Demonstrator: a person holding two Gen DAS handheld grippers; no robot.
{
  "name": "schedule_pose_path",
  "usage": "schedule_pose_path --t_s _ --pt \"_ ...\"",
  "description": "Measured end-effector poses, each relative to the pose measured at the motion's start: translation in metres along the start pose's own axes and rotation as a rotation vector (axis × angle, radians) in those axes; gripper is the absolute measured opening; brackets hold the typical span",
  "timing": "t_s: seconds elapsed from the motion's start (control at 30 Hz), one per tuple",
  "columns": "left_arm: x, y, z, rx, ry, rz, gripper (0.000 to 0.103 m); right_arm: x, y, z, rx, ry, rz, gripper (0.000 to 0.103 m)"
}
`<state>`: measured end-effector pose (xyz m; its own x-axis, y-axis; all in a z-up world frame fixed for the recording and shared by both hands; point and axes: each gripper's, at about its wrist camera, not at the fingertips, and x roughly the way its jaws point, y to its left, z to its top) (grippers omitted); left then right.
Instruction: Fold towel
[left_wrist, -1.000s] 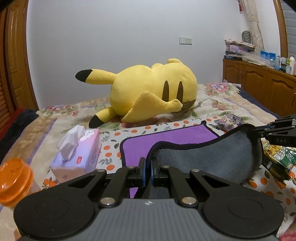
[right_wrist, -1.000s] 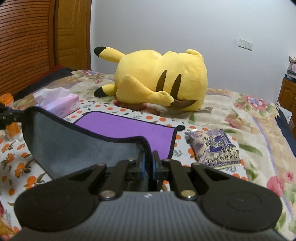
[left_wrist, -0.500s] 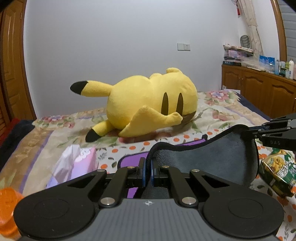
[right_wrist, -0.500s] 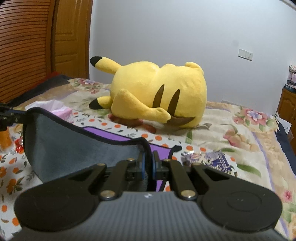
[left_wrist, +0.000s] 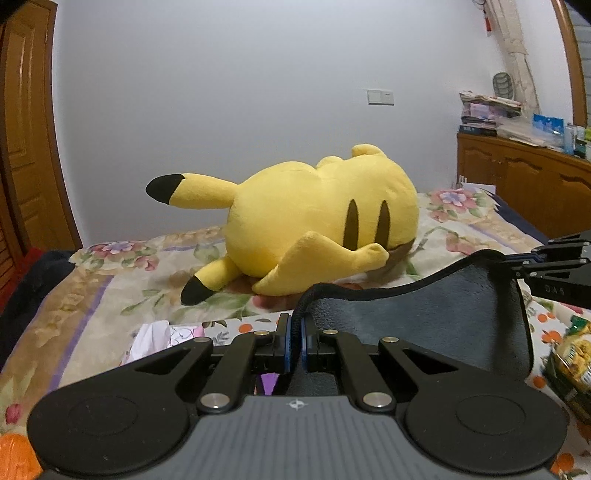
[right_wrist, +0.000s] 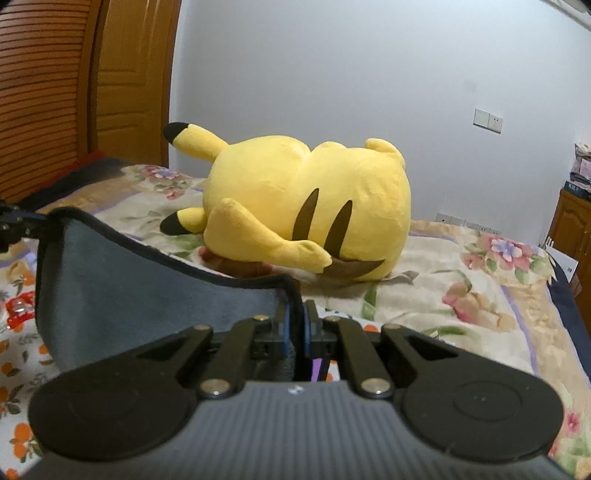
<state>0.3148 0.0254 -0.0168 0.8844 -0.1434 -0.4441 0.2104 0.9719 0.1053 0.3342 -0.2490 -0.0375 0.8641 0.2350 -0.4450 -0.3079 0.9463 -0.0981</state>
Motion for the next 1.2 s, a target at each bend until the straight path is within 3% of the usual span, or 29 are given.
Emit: schedule_pose_path --t_s 0.37,0.73,1.2 --pt "0.038 0.003 0.005 0.005 -0.006 0.042 0.006 0.037 -0.005 0.009 -0.02 0.014 -0.041 0.008" --pt "0.085 0.007 -0.015 -0.007 0.044 0.098 0.006 0.081 0.002 -0.006 -0.039 0.11 -0.075 0.008" --pt "0.117 0.006 -0.034 0.005 0.104 0.117 0.007 0.104 0.002 -0.019 -0.001 0.195 -0.11 0.008"
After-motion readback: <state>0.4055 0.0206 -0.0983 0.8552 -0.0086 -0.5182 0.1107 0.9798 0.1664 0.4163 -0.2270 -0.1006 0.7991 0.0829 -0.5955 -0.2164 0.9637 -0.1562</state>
